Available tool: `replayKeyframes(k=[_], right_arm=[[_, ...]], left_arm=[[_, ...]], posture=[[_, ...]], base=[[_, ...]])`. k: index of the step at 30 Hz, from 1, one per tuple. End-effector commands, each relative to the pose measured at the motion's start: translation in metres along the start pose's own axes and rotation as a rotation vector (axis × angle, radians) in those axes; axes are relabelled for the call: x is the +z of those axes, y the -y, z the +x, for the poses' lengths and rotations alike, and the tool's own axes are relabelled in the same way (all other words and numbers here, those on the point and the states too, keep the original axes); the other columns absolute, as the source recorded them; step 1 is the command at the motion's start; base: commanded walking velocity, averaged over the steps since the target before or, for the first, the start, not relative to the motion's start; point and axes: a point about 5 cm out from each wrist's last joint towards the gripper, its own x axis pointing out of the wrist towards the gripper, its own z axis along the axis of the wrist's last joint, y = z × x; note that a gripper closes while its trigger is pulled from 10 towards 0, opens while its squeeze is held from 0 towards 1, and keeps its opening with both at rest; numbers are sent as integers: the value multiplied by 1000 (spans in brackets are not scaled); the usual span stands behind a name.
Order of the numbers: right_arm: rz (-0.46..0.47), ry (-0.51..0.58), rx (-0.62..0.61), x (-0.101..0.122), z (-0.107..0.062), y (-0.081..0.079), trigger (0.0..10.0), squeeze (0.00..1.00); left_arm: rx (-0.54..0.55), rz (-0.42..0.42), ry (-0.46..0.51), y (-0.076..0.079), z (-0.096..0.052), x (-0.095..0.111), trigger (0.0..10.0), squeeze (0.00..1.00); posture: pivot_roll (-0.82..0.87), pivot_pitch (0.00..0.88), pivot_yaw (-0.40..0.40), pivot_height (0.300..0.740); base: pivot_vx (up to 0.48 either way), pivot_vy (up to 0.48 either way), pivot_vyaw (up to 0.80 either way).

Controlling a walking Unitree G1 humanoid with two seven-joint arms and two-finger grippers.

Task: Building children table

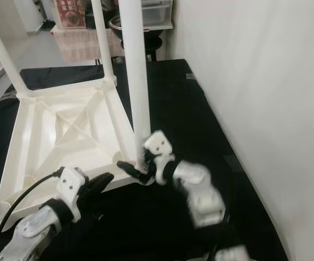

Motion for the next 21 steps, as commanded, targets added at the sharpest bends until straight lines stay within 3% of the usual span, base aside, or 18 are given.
replayKeyframes(k=[1, 2, 11, 12, 13, 14, 21], right_arm=[[-23, -20, 101, -6, -1, 1, 10000, 655], [-54, -49, 140, -6, -3, 7, 10000, 0], [11, -26, 262, 6, -4, 36, 10000, 0], [27, -13, 270, 8, -3, 39, 4471, 0], [37, -4, 275, 9, -3, 41, 4471, 0], [48, -8, 279, 8, -2, 43, 0, 0], [65, -43, 271, -6, -8, 45, 0, 0]], left_arm=[[-8, 5, -15, 1, -2, -4, 10000, 0], [-7, 6, -14, 1, -2, -4, 10000, 0], [-2, 4, -15, 1, -4, -4, 10000, 0], [-3, 4, -16, 1, -4, -4, 10000, 0], [-4, 4, -16, 1, -4, -4, 10000, 0], [-3, 4, -17, 1, -4, -4, 10000, 0], [-2, 4, -19, 2, -6, -4, 10000, 0]], posture=[[-67, 93, 9, 740], [-62, 92, 7, 740], [-51, 97, 8, 740], [-48, 99, 7, 740], [-48, 99, 7, 740], [-44, 101, 6, 740], [-47, 109, 4, 740]], base=[[0, 0, 0], [0, 0, 0], [0, 0, 0], [0, 0, 0], [0, 0, 0], [0, 0, 0], [0, 0, 0]])
